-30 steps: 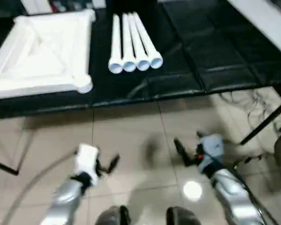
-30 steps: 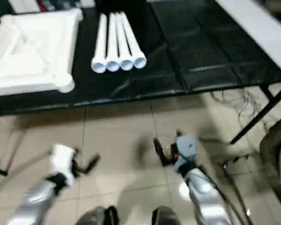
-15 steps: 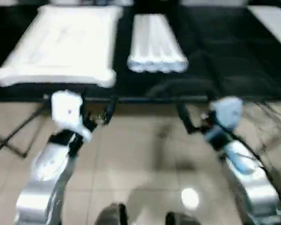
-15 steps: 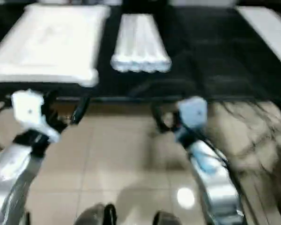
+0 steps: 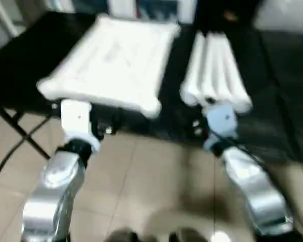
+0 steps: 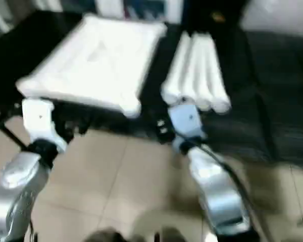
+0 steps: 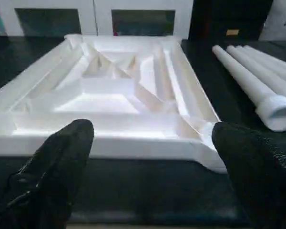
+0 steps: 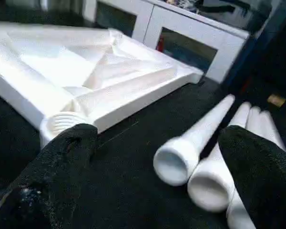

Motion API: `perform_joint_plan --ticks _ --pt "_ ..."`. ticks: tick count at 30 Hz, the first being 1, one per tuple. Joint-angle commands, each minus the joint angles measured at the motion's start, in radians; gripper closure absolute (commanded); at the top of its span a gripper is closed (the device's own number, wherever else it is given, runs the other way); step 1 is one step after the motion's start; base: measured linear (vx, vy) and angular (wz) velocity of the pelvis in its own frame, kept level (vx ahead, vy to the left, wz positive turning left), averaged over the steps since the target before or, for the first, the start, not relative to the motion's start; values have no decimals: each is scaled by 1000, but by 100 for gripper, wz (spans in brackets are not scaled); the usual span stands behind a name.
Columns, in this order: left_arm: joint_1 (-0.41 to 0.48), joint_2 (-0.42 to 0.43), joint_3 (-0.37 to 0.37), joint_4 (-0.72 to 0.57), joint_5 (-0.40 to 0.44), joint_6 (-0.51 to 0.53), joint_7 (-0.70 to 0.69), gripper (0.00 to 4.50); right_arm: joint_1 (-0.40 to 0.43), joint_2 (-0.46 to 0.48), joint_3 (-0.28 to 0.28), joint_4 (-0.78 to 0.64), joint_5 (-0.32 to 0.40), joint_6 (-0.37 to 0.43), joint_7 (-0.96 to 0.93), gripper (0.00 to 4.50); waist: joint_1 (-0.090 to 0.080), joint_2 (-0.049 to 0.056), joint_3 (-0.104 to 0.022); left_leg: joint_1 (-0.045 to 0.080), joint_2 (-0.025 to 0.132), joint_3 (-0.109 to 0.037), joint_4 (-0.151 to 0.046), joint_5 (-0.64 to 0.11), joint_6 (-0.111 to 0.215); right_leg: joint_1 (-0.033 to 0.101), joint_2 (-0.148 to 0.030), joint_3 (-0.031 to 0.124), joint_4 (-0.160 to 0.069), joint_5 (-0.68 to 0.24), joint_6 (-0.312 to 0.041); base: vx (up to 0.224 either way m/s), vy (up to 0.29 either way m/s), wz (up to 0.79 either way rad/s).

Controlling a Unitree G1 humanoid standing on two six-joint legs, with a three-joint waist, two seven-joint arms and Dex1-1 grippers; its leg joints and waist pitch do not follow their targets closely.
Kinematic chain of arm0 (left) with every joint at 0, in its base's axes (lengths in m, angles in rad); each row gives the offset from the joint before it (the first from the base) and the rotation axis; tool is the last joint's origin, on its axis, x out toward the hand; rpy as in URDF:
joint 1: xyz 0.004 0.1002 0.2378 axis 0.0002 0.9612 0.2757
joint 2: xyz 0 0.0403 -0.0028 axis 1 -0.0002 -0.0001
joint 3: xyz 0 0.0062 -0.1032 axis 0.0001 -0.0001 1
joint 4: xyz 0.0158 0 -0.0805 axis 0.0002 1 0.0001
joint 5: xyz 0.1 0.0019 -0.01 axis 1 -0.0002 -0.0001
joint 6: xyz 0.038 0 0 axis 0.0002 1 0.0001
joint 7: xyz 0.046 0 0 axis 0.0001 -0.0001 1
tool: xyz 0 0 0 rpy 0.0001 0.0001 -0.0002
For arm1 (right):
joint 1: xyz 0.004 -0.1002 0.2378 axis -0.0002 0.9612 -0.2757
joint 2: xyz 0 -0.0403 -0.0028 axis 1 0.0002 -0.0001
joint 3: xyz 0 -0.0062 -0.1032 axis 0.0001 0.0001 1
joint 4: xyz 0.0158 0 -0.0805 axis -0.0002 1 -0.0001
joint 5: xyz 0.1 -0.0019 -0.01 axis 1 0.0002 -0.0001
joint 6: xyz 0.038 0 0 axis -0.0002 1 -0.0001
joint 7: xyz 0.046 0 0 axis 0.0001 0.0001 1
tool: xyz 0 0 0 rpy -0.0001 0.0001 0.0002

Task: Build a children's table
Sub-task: Move to table

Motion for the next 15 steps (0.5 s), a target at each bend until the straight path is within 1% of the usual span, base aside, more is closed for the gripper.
perform_joint_plan --ticks 1,2,3,4,5,6,7,8,9,10,11,12,13,14,15 --pt "-7 2 -9 23 -14 8 -19 3 28 31 -56 -57 26 61 -13 0 -57 40 -81 197 148 -146 -125 54 214 -137 -11 -58 111 -160 -100 249 165 -3" --pt "-9 -2 -20 25 -22 5 -30 3 47 57 -118 -94 77 64 -25 0 -70 22 -108 236 165 -169 -99 109 298 -162 -28 -59 141 -162 -43 271 171 5" --pt "-9 -2 -26 24 -22 4 -34 3 54 65 -137 -107 98 54 -23 0 -48 27 -107 220 147 -143 -69 202 316 -193 -53 -54 167 -80 48 259 147 14" --pt "-6 -4 -33 22 -25 4 -40 3 59 73 -151 -117 107 63 -30 0 -52 19 -110 206 127 -125 -71 362 305 -206 -58 -62 179 -4 114 259 147 14" --pt "-5 -4 -34 22 -25 4 -40 3 60 74 -152 -118 107 64 -31 0 -48 11 -104 192 121 -112 -85 415 296 -207 -59 -62 179 29 132 206 136 11" --pt "-5 -4 -34 22 -25 4 -40 3 60 74 -152 -118 107 64 -31 0 -40 1 -94 174 119 -81 -100 403 284 -210 -62 -58 175 70 131 183 80 6" --pt "4 -16 -54 26 -23 -2 -38 3 78 77 -163 -136 90 102 -52 0 -40 -40 -76 166 155 58 -161 52 166 -203 -93 -56 114 183 8 183 80 6" --pt "5 -20 -58 29 -19 -4 -35 3 83 73 -162 -141 84 123 -52 0 -27 -51 -62 159 154 71 -185 -70 141 -181 -98 -57 90 181 -36 193 -3 -34" --pt "4 -21 -59 29 -18 -4 -34 3 86 72 -161 -145 85 133 -49 0 -9 -91 -59 186 124 139 -188 -312 91 -166 -113 -26 19 91 -133 238 -80 -65" --pt "3 -23 -60 30 -21 -7 -37 3 89 72 -157 -154 86 133 -41 0 27 -128 -73 182 -55 189 37 -392 51 -95 -129 147 -132 -427 -243 238 -80 -65" --pt "1 -24 -62 31 -22 -7 -41 3 92 62 -148 -163 87 143 -21 0 39 -111 -74 153 -65 146 69 -324 44 -40 -186 215 -142 -568 -314 263 -87 -57" --pt "1 -24 -62 31 -22 -7 -41 3 92 62 -148 -163 87 143 -21 0 49 -103 -73 113 -61 107 84 -249 15 -2 -193 243 -128 -602 -342 226 -47 -68" --pt "0 -22 -70 28 -23 -13 -48 3 98 67 -147 -179 102 144 -7 0 47 -98 -76 45 -81 48 126 -126 -72 23 -117 255 -82 -428 -334 226 -47 -68" --pt "3 -16 -76 19 -21 -11 -51 3 101 66 -144 -186 111 141 0 0 45 -99 -77 32 -81 32 133 -94 -88 23 -108 263 -78 -309 -339 170 -24 -63" --pt "5 -11 -80 16 -12 -11 -47 3 104 64 -141 -188 115 137 3 0 48 -77 -82 3 -65 0 130 -6 -119 15 -95 258 -69 -87 -334 135 19 -54"
